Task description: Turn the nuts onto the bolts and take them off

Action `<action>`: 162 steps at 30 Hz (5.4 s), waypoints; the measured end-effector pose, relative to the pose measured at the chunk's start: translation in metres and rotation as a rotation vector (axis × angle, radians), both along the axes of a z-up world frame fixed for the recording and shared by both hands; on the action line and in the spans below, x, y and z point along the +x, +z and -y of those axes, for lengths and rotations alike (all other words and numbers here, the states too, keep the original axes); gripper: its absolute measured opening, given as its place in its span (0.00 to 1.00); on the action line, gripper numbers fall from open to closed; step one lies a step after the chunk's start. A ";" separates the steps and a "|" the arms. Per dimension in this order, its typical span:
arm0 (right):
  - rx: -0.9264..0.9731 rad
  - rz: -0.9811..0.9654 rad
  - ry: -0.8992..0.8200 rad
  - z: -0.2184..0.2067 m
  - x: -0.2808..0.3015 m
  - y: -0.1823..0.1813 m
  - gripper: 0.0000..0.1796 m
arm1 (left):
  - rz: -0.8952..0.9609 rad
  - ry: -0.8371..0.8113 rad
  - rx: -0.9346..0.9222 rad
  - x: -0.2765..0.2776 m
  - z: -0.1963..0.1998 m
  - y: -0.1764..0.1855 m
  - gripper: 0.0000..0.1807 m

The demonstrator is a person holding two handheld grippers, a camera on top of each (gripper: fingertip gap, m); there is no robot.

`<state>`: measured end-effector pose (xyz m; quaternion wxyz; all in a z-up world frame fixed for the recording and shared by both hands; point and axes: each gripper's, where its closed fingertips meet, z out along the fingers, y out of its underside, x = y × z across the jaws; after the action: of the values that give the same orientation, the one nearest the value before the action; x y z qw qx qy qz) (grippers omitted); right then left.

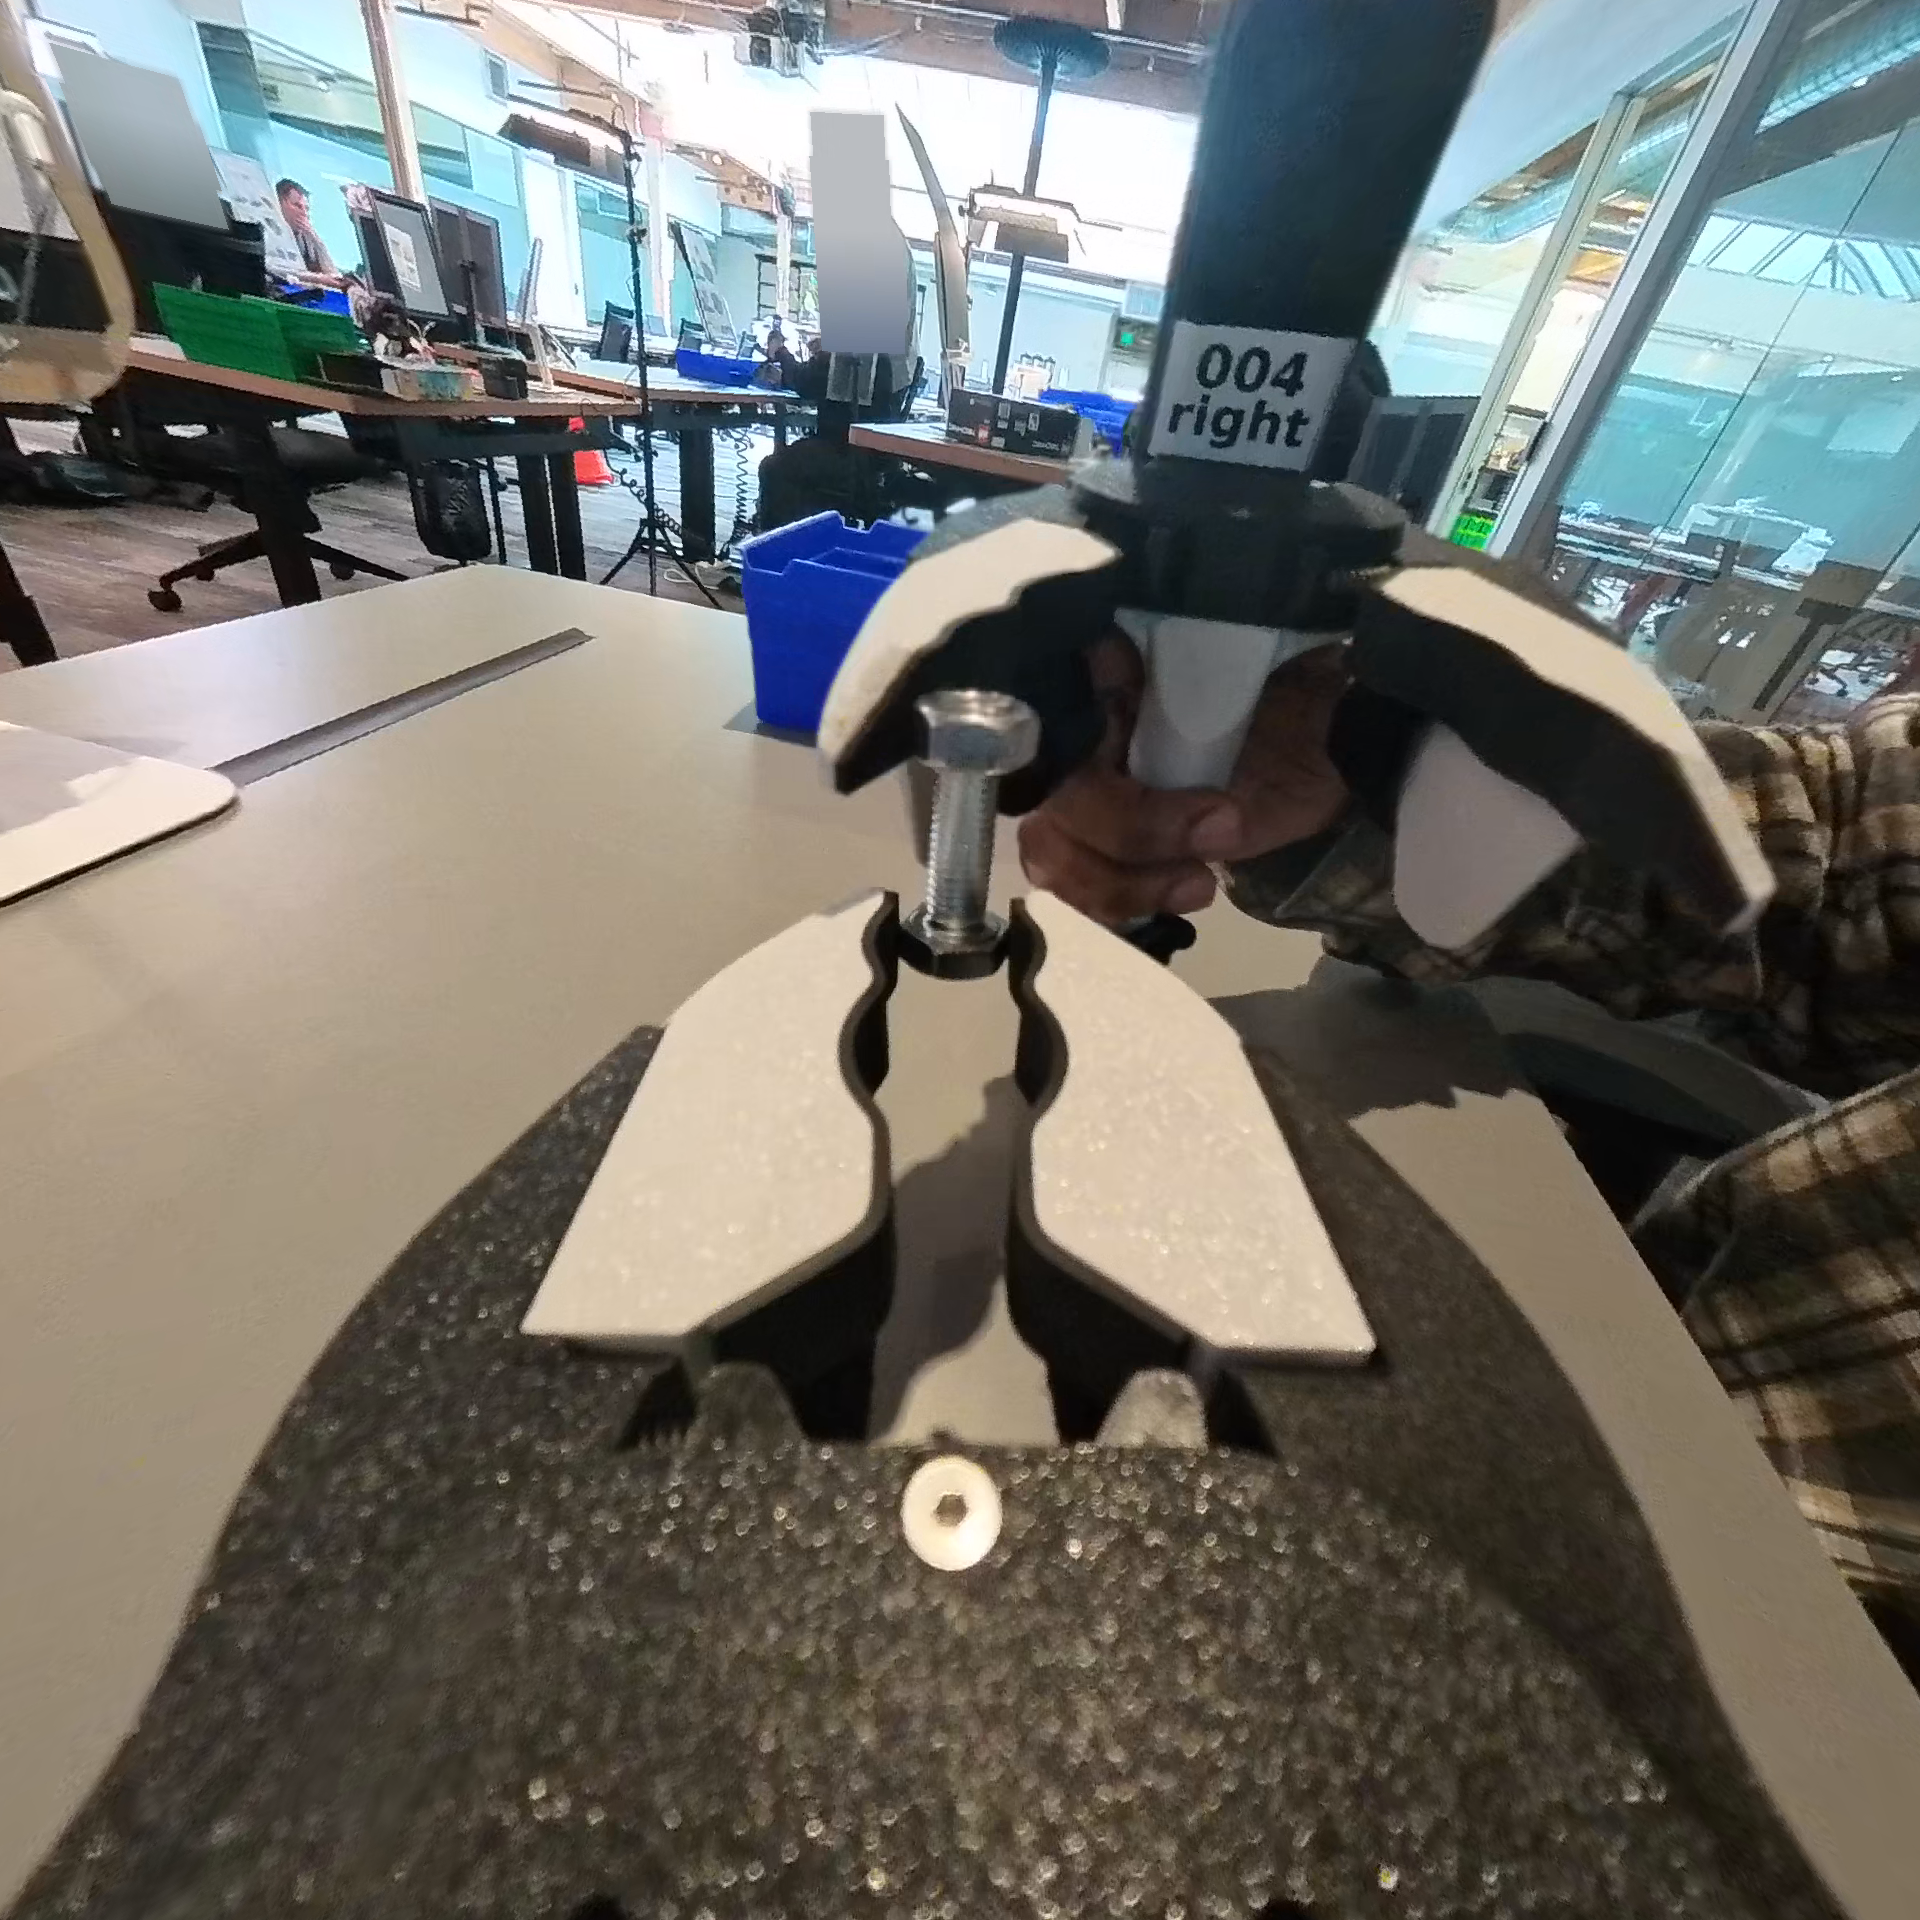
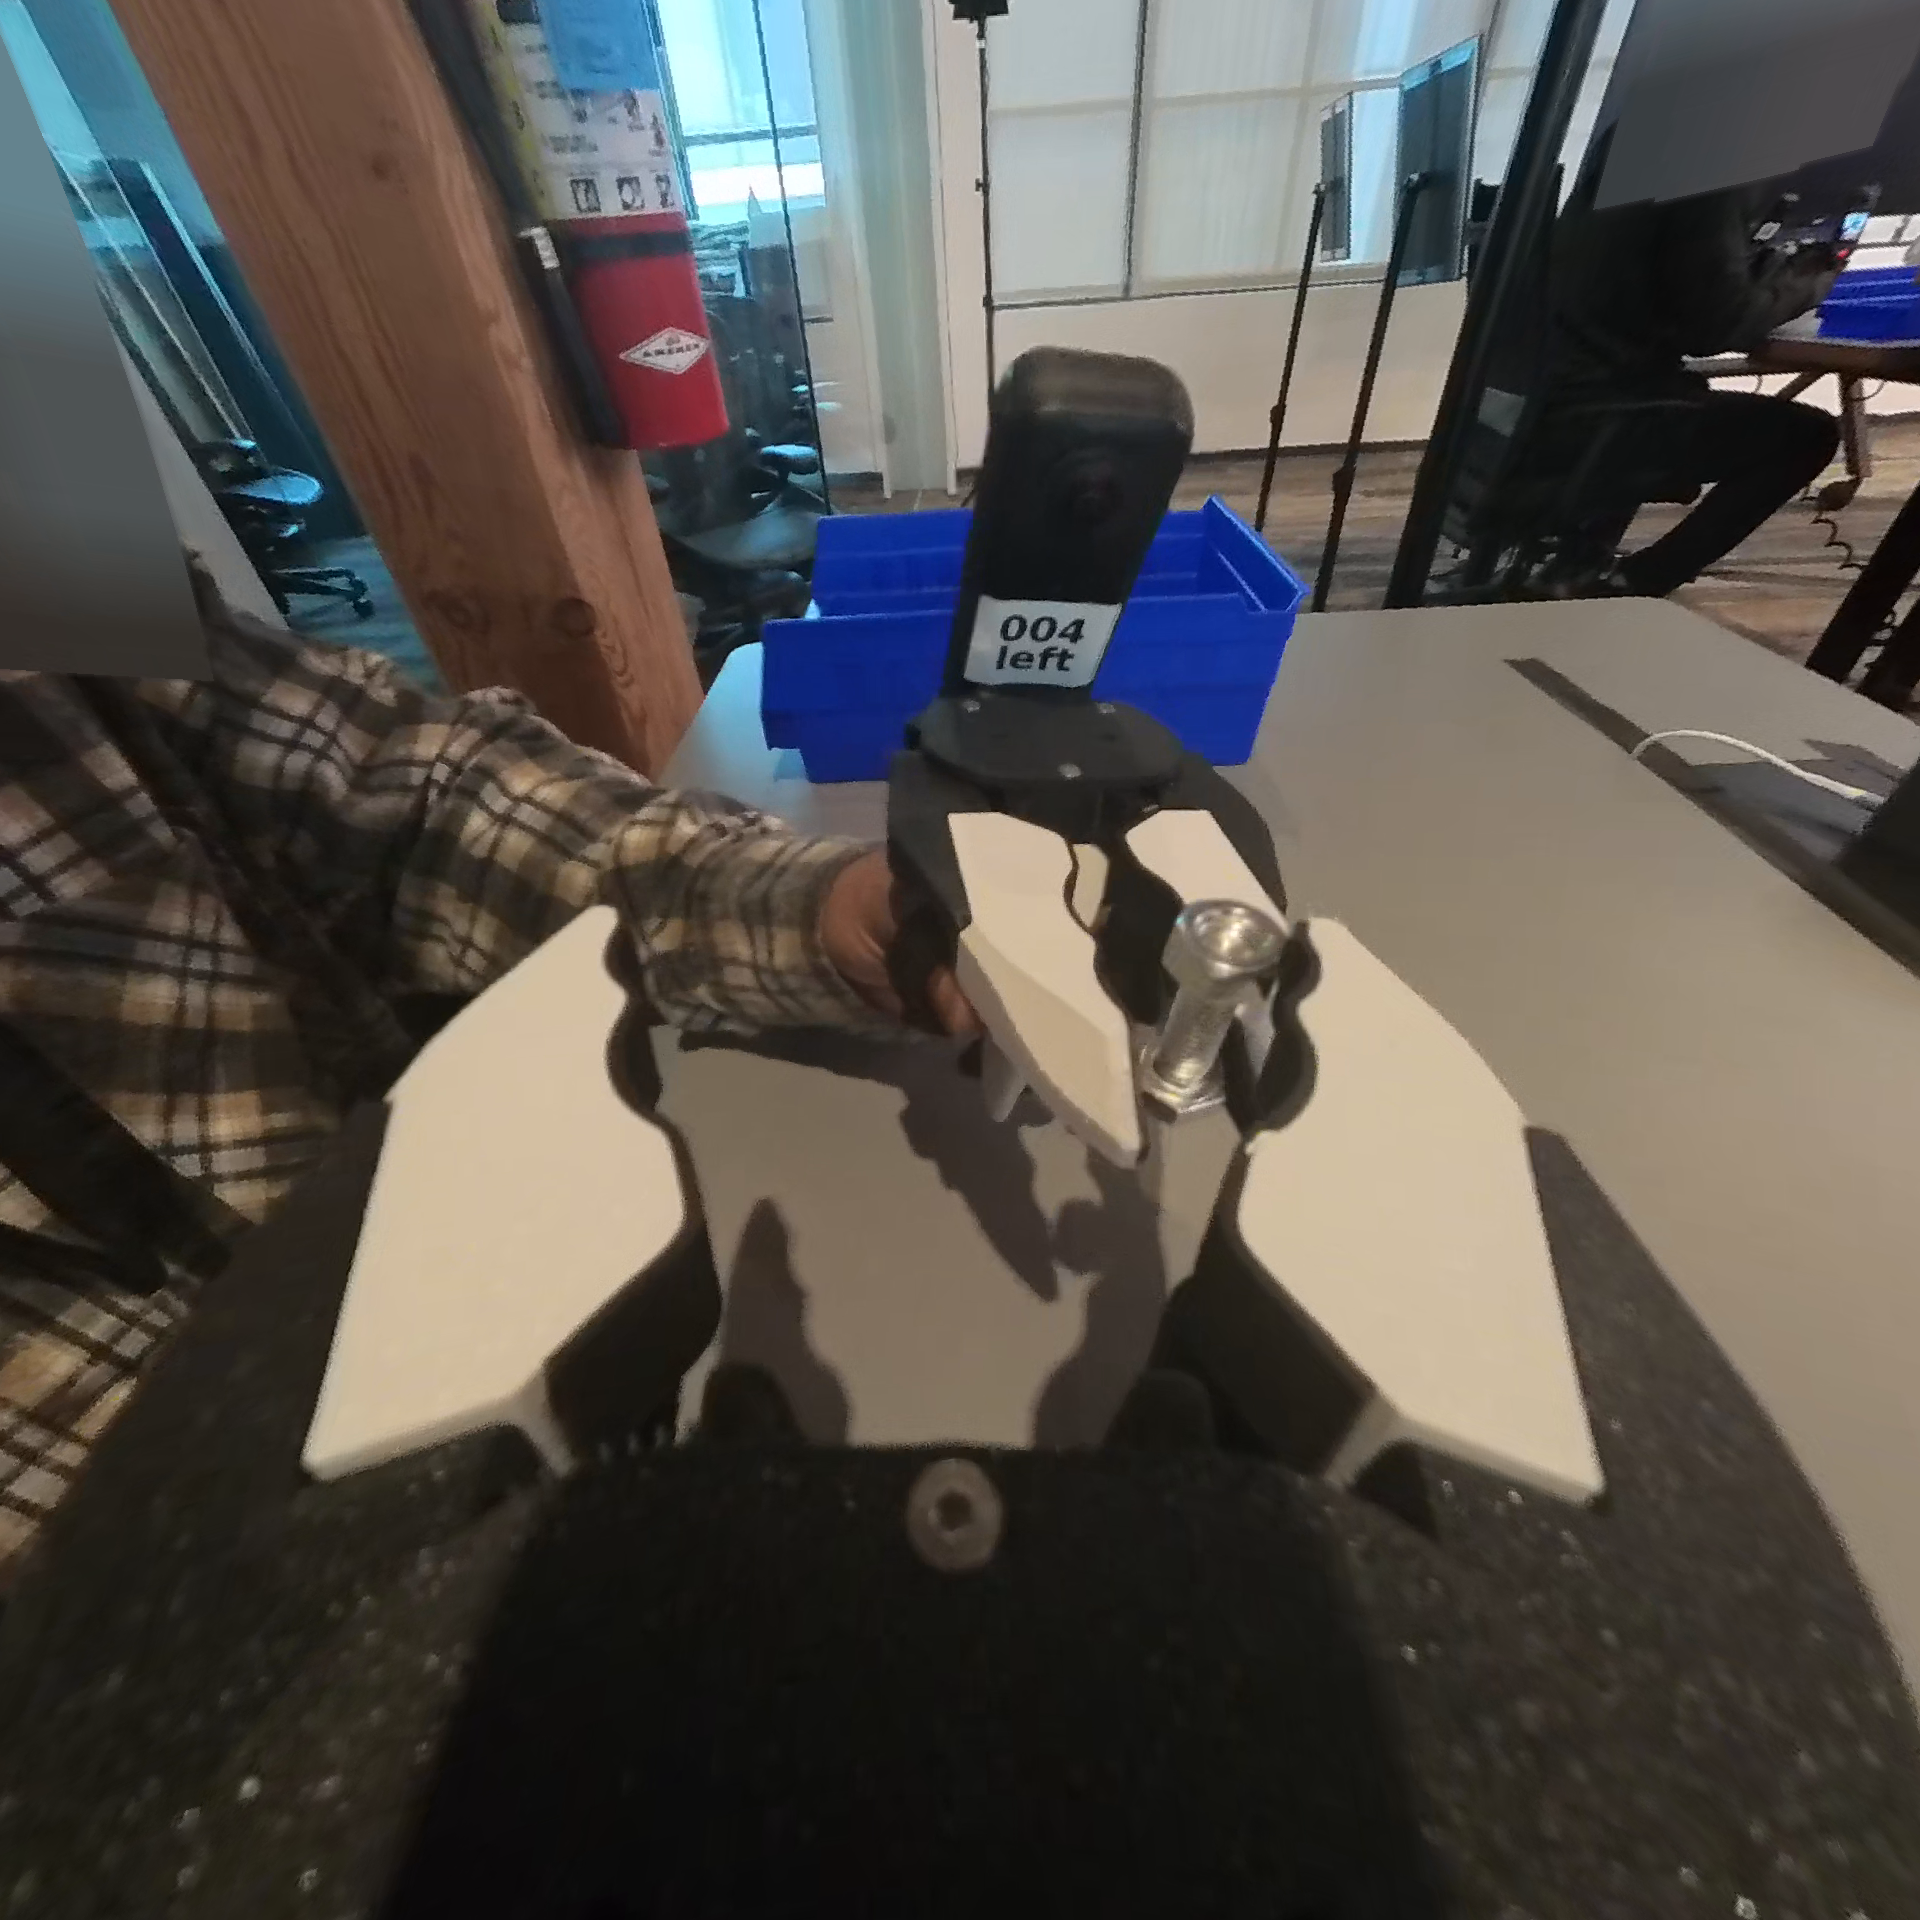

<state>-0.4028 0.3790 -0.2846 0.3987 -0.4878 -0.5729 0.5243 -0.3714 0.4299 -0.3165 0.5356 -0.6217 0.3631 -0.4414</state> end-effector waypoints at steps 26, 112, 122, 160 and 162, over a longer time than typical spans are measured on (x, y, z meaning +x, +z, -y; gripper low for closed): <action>-0.022 -0.038 -0.047 0.000 0.009 0.001 0.64 | 0.007 0.011 -0.006 -0.004 -0.002 0.002 0.11; 0.041 -0.226 -0.325 0.011 0.007 0.015 0.72 | -0.025 -0.019 -0.020 0.010 0.008 -0.002 0.11; 0.034 -0.222 -0.326 0.020 0.010 0.012 0.73 | -0.010 -0.013 -0.021 0.007 0.008 0.000 0.11; 0.056 -0.230 -0.384 0.016 0.006 0.014 0.78 | 0.000 -0.013 -0.030 0.006 0.008 0.002 0.11; 0.048 -0.218 -0.365 0.008 -0.005 0.012 0.79 | -0.001 -0.021 -0.025 0.009 0.010 0.002 0.11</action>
<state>-0.4073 0.3709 -0.2721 0.5581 -0.5145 -0.4408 0.4792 -0.3628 0.4197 -0.3145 0.5231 -0.6246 0.3644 -0.4510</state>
